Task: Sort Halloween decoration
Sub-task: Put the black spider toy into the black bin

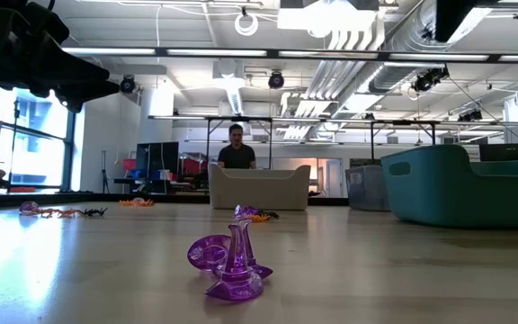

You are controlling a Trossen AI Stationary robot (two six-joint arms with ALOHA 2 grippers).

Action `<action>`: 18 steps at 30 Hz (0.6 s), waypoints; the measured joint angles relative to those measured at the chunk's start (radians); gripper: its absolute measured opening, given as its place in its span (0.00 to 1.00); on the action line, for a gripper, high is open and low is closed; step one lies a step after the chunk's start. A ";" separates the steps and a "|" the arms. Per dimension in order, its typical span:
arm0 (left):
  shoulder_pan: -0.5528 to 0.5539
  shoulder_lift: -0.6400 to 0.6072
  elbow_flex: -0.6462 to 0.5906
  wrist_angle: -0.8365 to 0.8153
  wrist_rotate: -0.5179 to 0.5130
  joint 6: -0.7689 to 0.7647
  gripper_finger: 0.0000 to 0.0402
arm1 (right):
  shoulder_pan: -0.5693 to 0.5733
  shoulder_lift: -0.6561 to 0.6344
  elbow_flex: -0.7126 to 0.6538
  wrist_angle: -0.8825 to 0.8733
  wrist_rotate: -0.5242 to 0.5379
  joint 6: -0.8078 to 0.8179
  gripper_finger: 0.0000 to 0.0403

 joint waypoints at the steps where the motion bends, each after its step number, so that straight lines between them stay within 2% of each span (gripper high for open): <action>1: 0.000 0.000 0.000 0.000 0.000 0.000 0.46 | -0.047 -0.025 -0.018 -0.001 0.004 -0.036 0.00; 10: 0.000 0.000 0.000 0.000 0.000 0.000 0.46 | -0.477 -0.193 -0.191 0.030 0.031 -0.330 0.00; 18: 0.000 0.000 0.000 0.000 0.000 0.000 0.46 | -0.751 -0.193 -0.312 0.235 -0.009 -0.577 0.00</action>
